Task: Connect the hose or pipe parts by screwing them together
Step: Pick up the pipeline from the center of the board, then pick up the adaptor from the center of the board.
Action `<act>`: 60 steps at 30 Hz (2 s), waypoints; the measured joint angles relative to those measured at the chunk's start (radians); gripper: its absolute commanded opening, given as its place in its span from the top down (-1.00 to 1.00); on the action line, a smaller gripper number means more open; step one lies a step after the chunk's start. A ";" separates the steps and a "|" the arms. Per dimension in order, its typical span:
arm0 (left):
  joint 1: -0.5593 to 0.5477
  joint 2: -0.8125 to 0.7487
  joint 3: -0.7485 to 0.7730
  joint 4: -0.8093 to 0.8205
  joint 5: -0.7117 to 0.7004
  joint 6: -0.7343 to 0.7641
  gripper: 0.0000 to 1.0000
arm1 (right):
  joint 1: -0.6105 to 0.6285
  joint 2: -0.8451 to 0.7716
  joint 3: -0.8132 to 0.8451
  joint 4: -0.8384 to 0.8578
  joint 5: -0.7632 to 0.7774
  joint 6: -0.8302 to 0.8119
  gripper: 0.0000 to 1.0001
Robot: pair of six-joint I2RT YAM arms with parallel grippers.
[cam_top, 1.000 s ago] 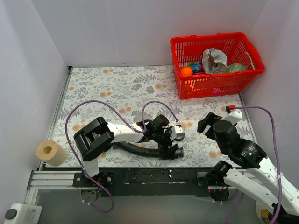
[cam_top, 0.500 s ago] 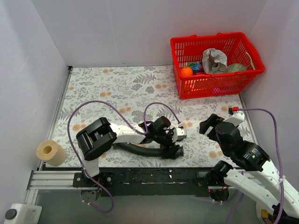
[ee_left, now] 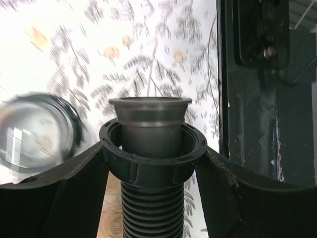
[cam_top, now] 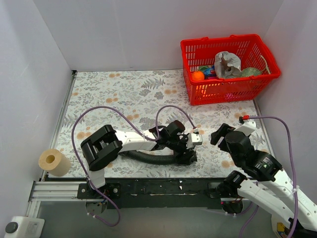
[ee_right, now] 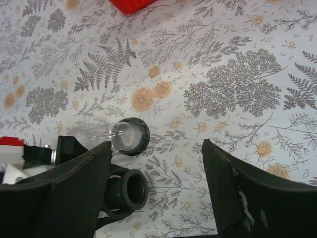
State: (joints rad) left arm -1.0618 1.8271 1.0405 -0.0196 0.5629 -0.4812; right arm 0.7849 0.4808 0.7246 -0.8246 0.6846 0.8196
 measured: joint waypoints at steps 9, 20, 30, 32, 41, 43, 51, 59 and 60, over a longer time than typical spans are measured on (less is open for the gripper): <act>0.055 -0.095 0.351 -0.122 -0.033 0.108 0.65 | 0.000 0.017 -0.001 0.014 0.024 0.006 -0.85; 0.246 -0.637 0.209 -0.008 -0.336 0.040 1.00 | -0.012 0.325 0.091 0.064 -0.069 0.177 -0.96; 0.253 -0.880 0.138 0.098 -0.589 -0.040 1.00 | -0.089 0.660 0.124 0.225 -0.462 0.420 -0.96; 0.253 -0.926 0.129 0.103 -0.611 -0.045 1.00 | -0.090 0.729 0.136 0.237 -0.517 0.463 -0.96; 0.254 -1.141 0.047 0.103 -0.581 -0.063 1.00 | -0.093 0.936 0.196 0.274 -0.615 0.583 -0.96; 0.254 -1.169 0.034 0.103 -0.563 -0.062 1.00 | -0.100 1.003 0.227 0.237 -0.641 0.596 -0.96; 0.254 -1.225 0.010 0.075 -0.489 -0.070 1.00 | -0.110 1.281 0.460 0.034 -0.686 0.588 -0.96; 0.254 -1.270 -0.005 0.054 -0.429 -0.083 1.00 | -0.087 1.226 0.363 -0.008 -0.643 0.610 -0.96; 0.254 -1.272 -0.005 0.053 -0.423 -0.084 1.00 | -0.083 1.226 0.363 -0.014 -0.627 0.607 -0.96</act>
State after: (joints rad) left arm -0.8082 0.5552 1.0351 0.0334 0.1398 -0.5655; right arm 0.7021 1.7065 1.0874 -0.8387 0.0574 1.4261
